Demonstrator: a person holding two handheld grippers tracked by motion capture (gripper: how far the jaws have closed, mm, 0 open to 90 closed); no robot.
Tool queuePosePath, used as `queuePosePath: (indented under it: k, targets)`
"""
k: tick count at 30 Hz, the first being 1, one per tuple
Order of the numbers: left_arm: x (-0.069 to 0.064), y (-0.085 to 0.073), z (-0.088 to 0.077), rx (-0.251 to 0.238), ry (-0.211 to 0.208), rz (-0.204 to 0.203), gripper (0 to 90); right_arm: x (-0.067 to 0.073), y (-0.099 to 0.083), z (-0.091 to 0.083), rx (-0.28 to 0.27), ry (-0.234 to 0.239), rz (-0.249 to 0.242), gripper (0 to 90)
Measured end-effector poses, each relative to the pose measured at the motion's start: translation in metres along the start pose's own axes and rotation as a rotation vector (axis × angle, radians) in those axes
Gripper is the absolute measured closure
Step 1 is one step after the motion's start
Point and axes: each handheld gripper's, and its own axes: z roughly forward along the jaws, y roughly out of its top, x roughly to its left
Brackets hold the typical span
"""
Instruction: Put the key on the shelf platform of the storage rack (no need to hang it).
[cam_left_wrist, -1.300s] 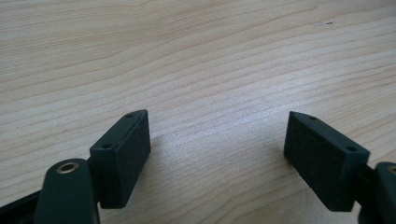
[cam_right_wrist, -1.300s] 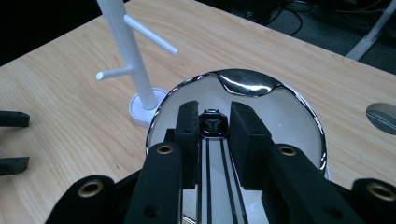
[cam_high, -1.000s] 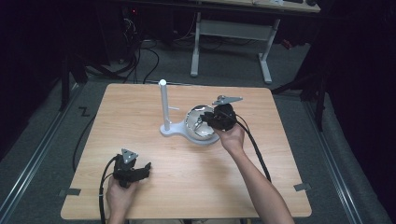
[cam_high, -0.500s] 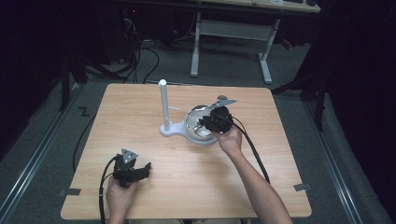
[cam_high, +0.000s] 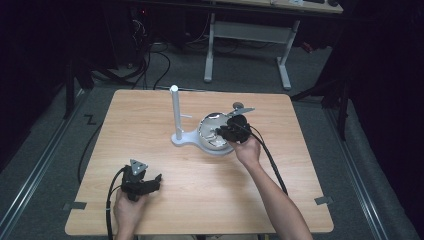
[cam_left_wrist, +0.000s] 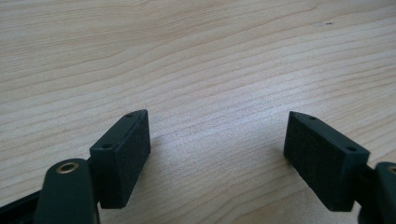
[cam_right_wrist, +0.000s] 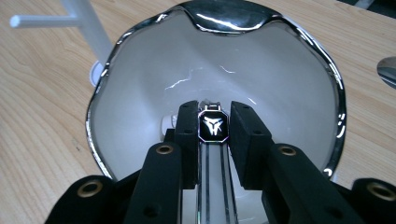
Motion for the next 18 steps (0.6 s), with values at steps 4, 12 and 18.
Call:
queuePosePath:
  k: [4, 12, 18]
  targets:
    - [0.0000, 0.0000, 0.0000, 0.000, 0.000, 0.000, 23.1, -0.0018, -0.0002, 0.0009, 0.003, -0.012, -0.007, 74.2]
    - [0.0001, 0.0000, 0.0000, 0.000, 0.000, 0.000, 23.0, -0.0048, -0.0017, 0.0013, 0.007, -0.018, 0.007, 69.0]
    - [0.0001, 0.0000, 0.0000, 0.000, 0.000, 0.000, 23.0, -0.0049, -0.0014, -0.0057, -0.021, 0.003, 0.002, 64.7]
